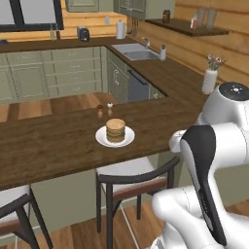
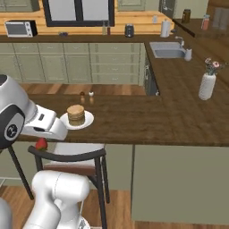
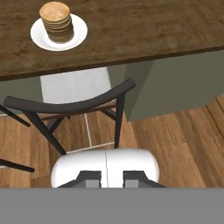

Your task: Take the strawberry from the fridge and place it on top of the pancake, located on the dining counter.

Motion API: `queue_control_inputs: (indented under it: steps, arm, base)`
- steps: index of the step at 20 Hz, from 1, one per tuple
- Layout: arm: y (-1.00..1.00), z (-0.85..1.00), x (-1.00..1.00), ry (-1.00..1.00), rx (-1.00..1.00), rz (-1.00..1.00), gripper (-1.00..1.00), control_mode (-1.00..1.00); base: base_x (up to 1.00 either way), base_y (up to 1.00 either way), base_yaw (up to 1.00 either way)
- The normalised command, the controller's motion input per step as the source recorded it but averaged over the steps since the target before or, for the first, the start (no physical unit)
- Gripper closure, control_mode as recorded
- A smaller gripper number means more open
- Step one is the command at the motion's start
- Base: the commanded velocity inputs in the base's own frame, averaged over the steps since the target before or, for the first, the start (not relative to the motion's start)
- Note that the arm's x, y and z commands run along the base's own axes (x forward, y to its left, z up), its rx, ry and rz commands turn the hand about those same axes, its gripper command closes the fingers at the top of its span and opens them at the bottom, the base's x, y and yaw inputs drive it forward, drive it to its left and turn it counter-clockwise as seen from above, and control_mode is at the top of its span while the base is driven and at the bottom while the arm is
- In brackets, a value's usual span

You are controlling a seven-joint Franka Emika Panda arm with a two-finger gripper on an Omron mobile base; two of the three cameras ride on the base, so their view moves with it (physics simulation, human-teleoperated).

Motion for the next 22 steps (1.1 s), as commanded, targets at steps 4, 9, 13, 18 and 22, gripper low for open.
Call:
queue_control_inputs:
  steps: [4,9,13,18,22]
  arm:
    - [0.0,0.0,0.0,0.0,0.0,0.0,1.0,1.0]
    - [0.0,0.0,0.0,0.0,0.0,0.0,1.0,1.0]
    - [0.0,0.0,0.0,0.0,0.0,0.0,1.0,1.0]
    - [0.47,0.08,0.52,-0.02,-0.02,0.08,1.0,-1.0]
    - [0.51,0.1,1.0,0.0,0.0,0.23,1.0,-1.0]
  base:
    - [0.36,0.76,0.25]
    - [0.16,0.45,0.06]
    - [0.04,0.29,0.06]
    - [0.11,0.21,0.04]
    - [0.0,0.0,0.0]
